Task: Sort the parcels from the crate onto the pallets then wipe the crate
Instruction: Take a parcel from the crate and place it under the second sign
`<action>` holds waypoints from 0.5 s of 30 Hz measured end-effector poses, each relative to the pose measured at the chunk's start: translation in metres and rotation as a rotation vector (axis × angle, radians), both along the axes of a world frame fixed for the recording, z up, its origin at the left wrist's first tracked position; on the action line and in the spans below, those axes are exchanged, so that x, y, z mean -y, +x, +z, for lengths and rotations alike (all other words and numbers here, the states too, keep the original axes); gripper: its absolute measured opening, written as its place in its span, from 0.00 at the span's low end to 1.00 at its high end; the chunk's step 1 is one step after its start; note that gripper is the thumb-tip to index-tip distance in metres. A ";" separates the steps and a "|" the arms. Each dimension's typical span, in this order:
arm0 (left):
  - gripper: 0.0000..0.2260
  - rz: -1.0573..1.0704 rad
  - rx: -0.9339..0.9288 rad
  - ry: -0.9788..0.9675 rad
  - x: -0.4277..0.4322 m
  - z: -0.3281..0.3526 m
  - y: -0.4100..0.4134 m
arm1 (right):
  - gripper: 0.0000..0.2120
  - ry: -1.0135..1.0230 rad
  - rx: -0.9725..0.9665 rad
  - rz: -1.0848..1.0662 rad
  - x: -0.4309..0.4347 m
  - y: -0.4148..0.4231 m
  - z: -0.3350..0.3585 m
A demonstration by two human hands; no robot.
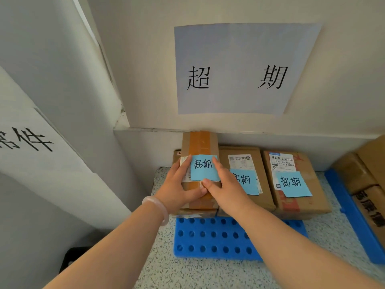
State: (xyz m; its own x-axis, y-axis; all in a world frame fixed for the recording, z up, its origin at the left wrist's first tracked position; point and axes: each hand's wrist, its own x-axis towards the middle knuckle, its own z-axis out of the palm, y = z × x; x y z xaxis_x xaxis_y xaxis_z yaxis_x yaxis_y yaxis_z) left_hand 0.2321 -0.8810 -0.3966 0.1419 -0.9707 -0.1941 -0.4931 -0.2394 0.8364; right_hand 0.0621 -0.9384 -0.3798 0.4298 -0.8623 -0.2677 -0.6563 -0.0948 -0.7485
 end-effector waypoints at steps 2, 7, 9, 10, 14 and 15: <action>0.43 0.000 0.017 -0.013 0.005 -0.001 0.001 | 0.33 0.012 0.012 -0.008 0.004 0.001 -0.002; 0.48 0.000 0.039 0.025 0.010 -0.001 0.002 | 0.33 0.038 0.016 -0.007 0.010 0.001 0.001; 0.47 0.001 0.050 0.029 0.010 0.000 0.001 | 0.33 0.050 0.016 -0.002 0.008 -0.002 0.005; 0.46 -0.001 0.061 0.029 0.009 0.001 -0.001 | 0.32 0.053 0.021 -0.002 0.007 -0.004 0.006; 0.43 -0.002 0.098 0.057 0.000 0.008 -0.008 | 0.31 0.052 0.050 0.003 -0.006 -0.016 0.012; 0.43 -0.006 0.106 0.061 -0.003 0.009 -0.009 | 0.31 0.052 0.063 0.004 -0.011 -0.020 0.014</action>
State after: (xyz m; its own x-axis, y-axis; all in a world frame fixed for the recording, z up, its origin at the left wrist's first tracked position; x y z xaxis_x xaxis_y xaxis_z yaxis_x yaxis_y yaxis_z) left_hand 0.2229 -0.8780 -0.3876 0.1587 -0.9586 -0.2367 -0.5795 -0.2845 0.7637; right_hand 0.0420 -0.9275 -0.3660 0.4506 -0.8463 -0.2841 -0.6074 -0.0574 -0.7923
